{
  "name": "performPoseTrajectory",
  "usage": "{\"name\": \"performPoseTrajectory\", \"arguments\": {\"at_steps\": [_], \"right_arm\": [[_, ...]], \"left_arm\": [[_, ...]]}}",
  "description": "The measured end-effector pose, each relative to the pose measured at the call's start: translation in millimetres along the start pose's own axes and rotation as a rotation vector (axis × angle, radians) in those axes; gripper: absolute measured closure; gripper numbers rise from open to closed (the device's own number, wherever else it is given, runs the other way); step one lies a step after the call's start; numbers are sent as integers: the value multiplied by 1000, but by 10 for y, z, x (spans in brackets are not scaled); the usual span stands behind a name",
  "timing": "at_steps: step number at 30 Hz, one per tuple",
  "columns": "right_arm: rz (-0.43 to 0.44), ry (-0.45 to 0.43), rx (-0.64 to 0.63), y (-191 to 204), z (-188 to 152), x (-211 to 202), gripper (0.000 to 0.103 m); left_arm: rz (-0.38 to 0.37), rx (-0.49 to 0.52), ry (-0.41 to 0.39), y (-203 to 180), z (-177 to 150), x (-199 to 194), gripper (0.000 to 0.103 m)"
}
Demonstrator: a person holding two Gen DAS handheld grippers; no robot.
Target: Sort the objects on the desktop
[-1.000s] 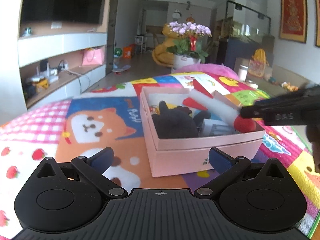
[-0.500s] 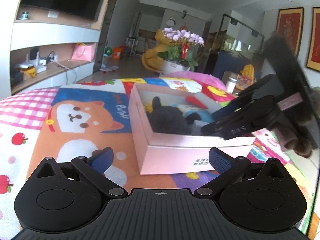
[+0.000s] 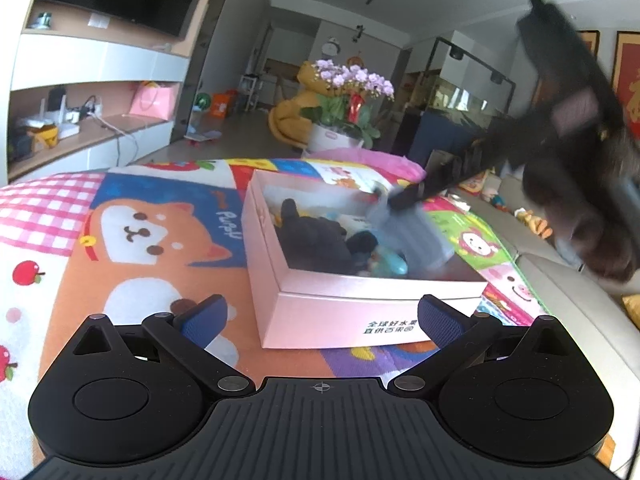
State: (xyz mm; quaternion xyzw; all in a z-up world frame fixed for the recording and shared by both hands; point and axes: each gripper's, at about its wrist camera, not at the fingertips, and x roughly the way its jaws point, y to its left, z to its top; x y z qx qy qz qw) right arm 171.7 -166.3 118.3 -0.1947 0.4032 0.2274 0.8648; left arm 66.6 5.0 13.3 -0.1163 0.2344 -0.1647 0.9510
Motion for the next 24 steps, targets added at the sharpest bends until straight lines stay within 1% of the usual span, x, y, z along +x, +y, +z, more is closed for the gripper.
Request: {"name": "performPoseTrajectory", "arguments": {"at_steps": [2, 4, 6, 7, 8, 10, 11, 13, 16, 19, 20, 22, 24], "right_arm": [[60, -35, 101, -129, 82, -116, 86], [124, -60, 181, -248, 134, -144, 86], [174, -49, 254, -358, 175, -43, 86], [160, -37, 280, -396, 191, 41, 86], [112, -36, 282, -413, 196, 111, 86], [-8, -49, 247, -419, 186, 201, 83], [-41, -60, 238, -424, 168, 205, 83], [-74, -82, 233, -463, 113, 162, 83], [-122, -88, 231, -514, 10, 149, 83], [-209, -120, 248, -553, -96, 250, 83], [-216, -129, 270, -593, -135, 290, 83], [-176, -118, 319, -681, -186, 387, 83], [-155, -134, 340, -679, -221, 446, 81]], "left_arm": [[-1, 4, 3, -9, -2, 5, 0], [-1, 6, 8, -11, -9, 15, 0], [1, 4, 15, -4, -13, 31, 0], [3, 2, 18, 1, -15, 38, 0], [4, 0, 21, 8, -17, 41, 0], [5, -7, 26, 25, -16, 50, 0], [4, -10, 26, 29, -15, 48, 0], [0, -11, 26, 27, -15, 47, 0], [-8, -4, 29, 9, -20, 51, 0], [-8, 1, 32, 0, -26, 63, 0], [-6, 0, 34, 3, -27, 69, 0], [-2, -4, 39, 13, -32, 83, 0], [0, -6, 43, 19, -36, 92, 0]]}}
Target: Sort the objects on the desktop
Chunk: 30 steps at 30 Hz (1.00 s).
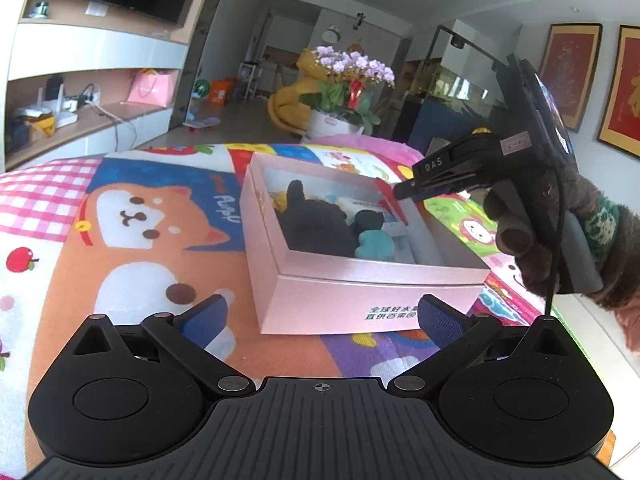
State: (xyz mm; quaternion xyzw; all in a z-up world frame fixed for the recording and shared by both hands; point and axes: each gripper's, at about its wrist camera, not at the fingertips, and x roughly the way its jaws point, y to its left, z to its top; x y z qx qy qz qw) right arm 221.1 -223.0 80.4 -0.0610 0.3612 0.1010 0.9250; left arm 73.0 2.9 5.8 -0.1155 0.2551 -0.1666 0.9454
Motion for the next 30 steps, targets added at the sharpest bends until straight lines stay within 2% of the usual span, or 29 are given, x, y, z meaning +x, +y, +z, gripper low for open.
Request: {"name": "performPoseTrajectory", "arguments": {"at_steps": [2, 5, 6, 9, 12, 14, 17, 19, 20, 22, 26, 28, 30], "right_arm": [[51, -14, -3, 54, -22, -28, 80], [201, -7, -37, 156, -22, -142, 80], [213, -16, -56, 197, -28, -182, 80], [177, -95, -94, 237, -32, -337, 79], [84, -136, 12, 68, 22, -345, 67], [31, -116, 77, -51, 26, -247, 66], [83, -21, 194, -229, -21, -62, 66], [216, 15, 218, -224, -80, -61, 63], [257, 6, 201, -157, -117, -106, 55], [249, -14, 113, 33, -160, -179, 46], [159, -71, -90, 369, -232, -314, 46], [200, -114, -180, 460, -256, -437, 46], [260, -147, -155, 371, -222, -545, 46]], "left_arm": [[-2, 1, 2, -4, -5, -2, 0], [-4, 3, 8, -8, -11, 1, 0], [-4, 2, 9, -9, -12, 1, 0], [-4, 2, 9, -12, -12, -1, 0], [-4, 4, 11, -12, -14, 1, 0], [-3, 6, 11, -20, -15, -3, 0], [-3, 8, 13, -20, -17, 1, 0], [-4, 8, 17, -22, -18, 9, 0], [-5, 8, 19, -26, -20, 12, 0], [-5, 13, 24, -38, -26, 17, 0], [-2, 13, 28, -45, -32, 13, 0], [-2, 11, 25, -38, -30, 6, 0], [-4, 10, 21, -39, -26, -5, 0]]}}
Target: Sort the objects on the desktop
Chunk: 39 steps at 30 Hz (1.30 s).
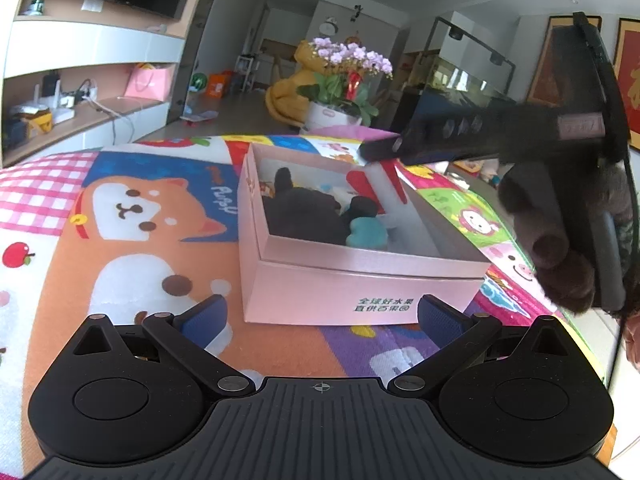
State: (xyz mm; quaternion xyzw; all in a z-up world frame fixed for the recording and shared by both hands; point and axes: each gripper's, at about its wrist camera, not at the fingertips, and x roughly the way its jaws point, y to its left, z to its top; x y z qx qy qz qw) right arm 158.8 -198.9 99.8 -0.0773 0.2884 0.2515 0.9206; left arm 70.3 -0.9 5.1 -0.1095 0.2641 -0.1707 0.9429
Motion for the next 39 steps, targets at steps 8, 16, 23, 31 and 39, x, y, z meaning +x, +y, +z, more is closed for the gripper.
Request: {"name": "performPoseTrajectory", "arguments": {"at_steps": [8, 16, 23, 31, 39], "right_arm": [[-191, 48, 321, -705, 70, 230, 77], [-79, 66, 355, -815, -23, 421, 77], [28, 77, 311, -704, -65, 323, 76], [-43, 171, 216, -462, -65, 543, 71], [-239, 157, 71, -163, 20, 551, 74]], "left_arm": [[0, 4, 4, -2, 0, 13, 0], [-1, 6, 16, 1, -16, 38, 0], [-5, 7, 16, -12, -22, 29, 0], [-5, 10, 20, -15, -28, 35, 0], [-2, 5, 30, 2, -31, 60, 0]]}}
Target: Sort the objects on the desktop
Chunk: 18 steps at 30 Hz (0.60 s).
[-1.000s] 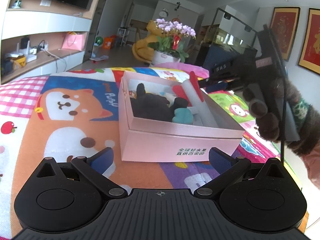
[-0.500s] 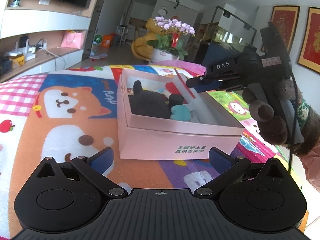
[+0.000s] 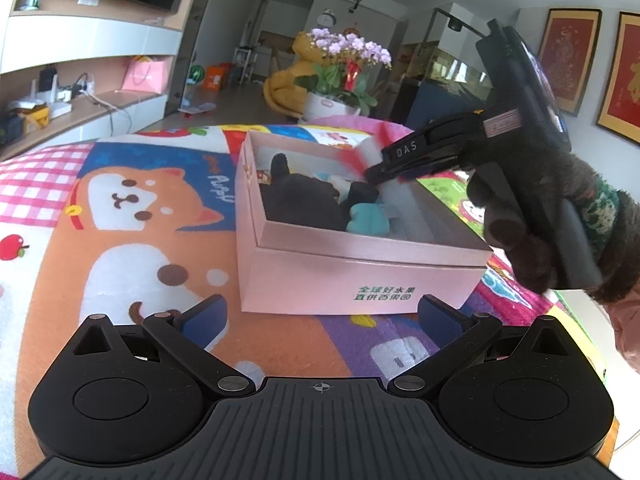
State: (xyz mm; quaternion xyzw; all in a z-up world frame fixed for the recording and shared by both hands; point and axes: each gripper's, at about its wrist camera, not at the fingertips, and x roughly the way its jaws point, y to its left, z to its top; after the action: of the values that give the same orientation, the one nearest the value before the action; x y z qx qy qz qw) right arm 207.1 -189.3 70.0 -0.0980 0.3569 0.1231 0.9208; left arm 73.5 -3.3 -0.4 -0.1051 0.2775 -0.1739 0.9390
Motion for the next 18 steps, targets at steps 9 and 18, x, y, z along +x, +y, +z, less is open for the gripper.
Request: {"name": "performPoseTrajectory", "arguments": {"at_steps": [9, 18], "right_arm": [[6, -33, 25, -51, -134, -347, 57], [295, 66, 118, 202, -293, -437, 58]], "left_arm": [[9, 6, 0, -19, -4, -11, 0], [117, 112, 16, -189, -17, -7, 0]]}}
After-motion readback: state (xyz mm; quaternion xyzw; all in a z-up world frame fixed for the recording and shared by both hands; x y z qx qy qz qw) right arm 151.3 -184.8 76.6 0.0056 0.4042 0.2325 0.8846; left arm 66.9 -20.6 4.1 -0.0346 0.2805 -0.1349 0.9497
